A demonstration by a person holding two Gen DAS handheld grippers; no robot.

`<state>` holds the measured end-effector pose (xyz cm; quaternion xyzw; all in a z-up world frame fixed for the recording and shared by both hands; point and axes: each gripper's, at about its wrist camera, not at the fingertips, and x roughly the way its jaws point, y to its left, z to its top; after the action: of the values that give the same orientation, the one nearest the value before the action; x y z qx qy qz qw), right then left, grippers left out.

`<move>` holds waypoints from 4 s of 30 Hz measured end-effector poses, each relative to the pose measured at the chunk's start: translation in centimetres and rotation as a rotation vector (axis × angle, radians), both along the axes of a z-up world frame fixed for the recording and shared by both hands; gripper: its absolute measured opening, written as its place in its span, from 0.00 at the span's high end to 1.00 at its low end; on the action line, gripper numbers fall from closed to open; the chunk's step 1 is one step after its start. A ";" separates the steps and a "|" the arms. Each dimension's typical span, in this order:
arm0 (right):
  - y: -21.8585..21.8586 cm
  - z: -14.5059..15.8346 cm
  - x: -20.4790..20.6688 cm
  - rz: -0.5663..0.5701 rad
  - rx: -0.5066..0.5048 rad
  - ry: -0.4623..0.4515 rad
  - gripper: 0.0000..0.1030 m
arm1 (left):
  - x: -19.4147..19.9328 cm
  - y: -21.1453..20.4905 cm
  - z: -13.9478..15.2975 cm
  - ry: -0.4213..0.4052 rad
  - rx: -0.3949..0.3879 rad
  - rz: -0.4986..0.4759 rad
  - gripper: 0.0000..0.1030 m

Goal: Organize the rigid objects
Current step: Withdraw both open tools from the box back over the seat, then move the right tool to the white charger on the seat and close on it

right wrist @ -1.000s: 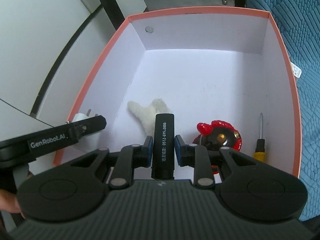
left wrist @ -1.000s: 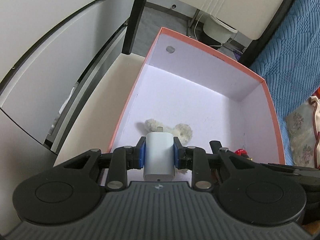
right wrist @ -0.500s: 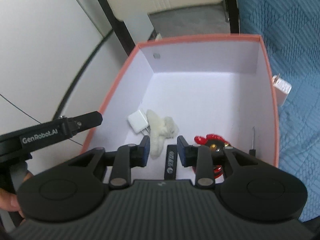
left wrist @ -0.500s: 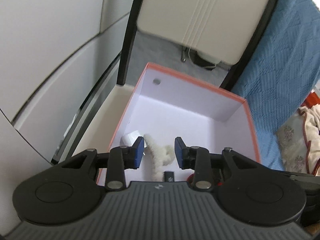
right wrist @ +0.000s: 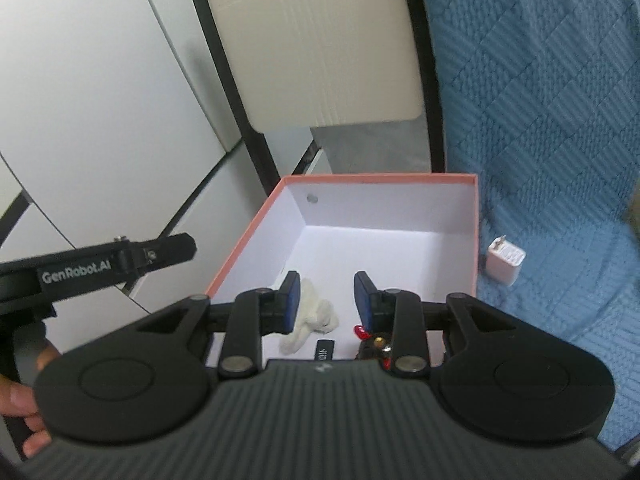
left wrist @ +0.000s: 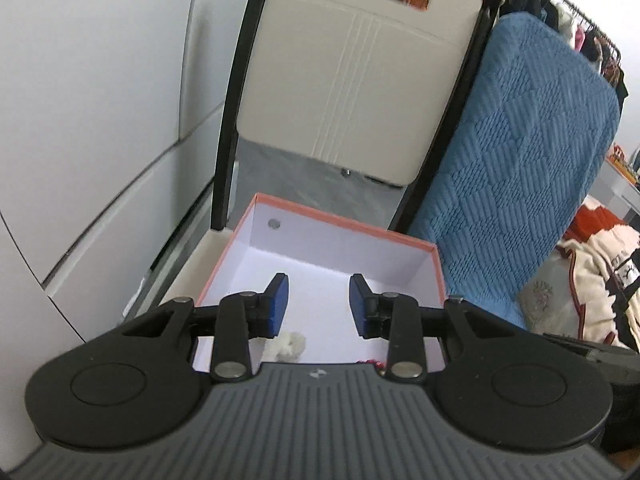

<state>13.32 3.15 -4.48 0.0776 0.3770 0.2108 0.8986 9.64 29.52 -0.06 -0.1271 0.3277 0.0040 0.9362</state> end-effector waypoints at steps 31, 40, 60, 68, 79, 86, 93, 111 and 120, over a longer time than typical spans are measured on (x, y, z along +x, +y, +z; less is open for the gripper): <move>-12.8 1.8 -9.1 -0.071 -0.042 -0.158 0.67 | -8.8 -11.2 0.5 -0.037 0.002 -0.063 0.57; -16.7 0.2 -12.0 -0.090 -0.052 -0.141 0.67 | -11.7 -14.9 -0.5 -0.020 0.009 -0.109 0.56; -21.5 -2.7 -15.7 -0.140 -0.054 -0.128 0.67 | -14.7 -17.9 -4.6 0.037 0.030 -0.094 0.46; -22.0 -4.9 -14.0 -0.163 -0.051 -0.127 0.67 | -12.5 -18.0 -7.2 0.064 0.022 -0.091 0.46; -21.3 -7.9 -10.3 -0.178 -0.077 -0.112 0.67 | -8.0 -18.5 -10.3 0.067 0.022 -0.129 0.46; -20.3 -9.7 -7.0 -0.172 -0.098 -0.103 0.67 | -4.3 -18.3 -11.7 0.061 0.023 -0.150 0.46; -19.4 -11.6 -3.8 -0.172 -0.094 -0.092 0.67 | -1.2 -18.8 -13.6 0.064 0.032 -0.186 0.46; -17.4 -16.3 8.4 -0.086 -0.010 0.014 0.66 | 4.1 -18.4 -16.2 0.062 0.048 -0.134 0.46; -14.6 -17.7 13.3 -0.007 -0.056 -0.006 0.48 | 4.3 -18.2 -16.4 0.064 0.020 -0.136 0.46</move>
<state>26.59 -11.41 -22.14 0.0531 0.3798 0.1973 0.9022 13.92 11.31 -16.49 -0.0950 0.3652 -0.0521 0.9246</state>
